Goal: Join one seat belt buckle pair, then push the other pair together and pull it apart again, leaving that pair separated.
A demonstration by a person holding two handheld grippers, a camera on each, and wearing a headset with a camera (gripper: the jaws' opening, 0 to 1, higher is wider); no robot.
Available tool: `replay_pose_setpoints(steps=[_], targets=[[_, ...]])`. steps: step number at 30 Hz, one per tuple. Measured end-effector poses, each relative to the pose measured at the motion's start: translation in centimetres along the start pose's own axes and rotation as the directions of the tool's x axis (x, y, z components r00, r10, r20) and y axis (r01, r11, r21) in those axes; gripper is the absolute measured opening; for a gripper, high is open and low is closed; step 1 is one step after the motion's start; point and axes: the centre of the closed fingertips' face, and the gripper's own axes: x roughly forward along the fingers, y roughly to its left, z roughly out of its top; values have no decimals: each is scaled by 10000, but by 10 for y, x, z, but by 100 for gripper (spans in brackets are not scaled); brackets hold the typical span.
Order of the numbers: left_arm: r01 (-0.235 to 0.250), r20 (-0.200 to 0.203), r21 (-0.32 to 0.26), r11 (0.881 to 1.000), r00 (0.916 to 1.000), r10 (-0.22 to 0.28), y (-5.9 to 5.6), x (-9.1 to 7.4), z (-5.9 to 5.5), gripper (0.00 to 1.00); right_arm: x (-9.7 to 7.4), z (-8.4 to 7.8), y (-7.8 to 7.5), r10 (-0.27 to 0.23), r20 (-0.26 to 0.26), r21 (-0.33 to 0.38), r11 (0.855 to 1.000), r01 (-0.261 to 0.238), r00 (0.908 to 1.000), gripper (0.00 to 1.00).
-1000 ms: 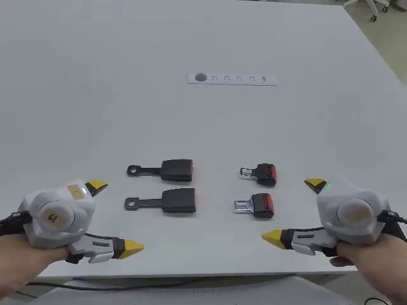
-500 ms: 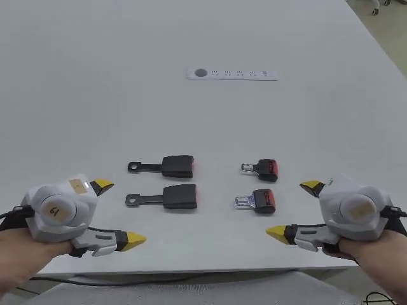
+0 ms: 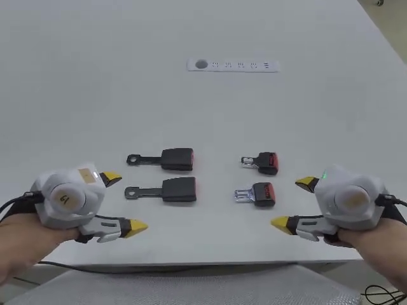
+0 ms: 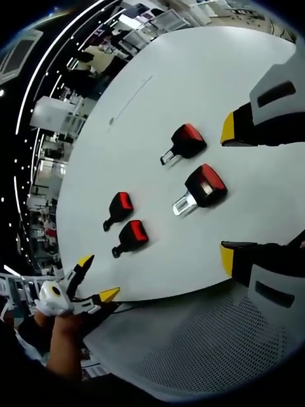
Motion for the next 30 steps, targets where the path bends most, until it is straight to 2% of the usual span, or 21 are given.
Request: replay_pose_setpoints(steps=[7, 11, 18, 21, 26, 30], targets=[[293, -264, 38, 9996, 9992, -292, -3, 8, -2, 63, 9, 1, -2, 172, -162, -522, 9985, -181, 9997, 59], [342, -279, 188, 9992, 9990, -336, 0, 13, -4, 63, 11, 3, -1, 270, -239, -688, 9972, -286, 9993, 57], [464, -314, 444, 9979, 9985, -450, -1, 21, 2, 61, 14, 4, -2, 363, -486, -1049, 9936, -413, 9982, 55], [697, -455, 685, 9952, 9967, -667, -5, 23, 3, 54, 16, 5, -1, 430, -599, -1286, 9904, -504, 9973, 54], [741, -440, 876, 9934, 9965, -705, -1, 28, 7, 55, 21, 13, -6, 563, -627, -1629, 9844, -659, 9964, 49], [754, -549, 1064, 9915, 9960, -698, 3, 32, 11, 55, 26, 13, -4, 830, -843, -1915, 9766, -979, 9930, 44]])
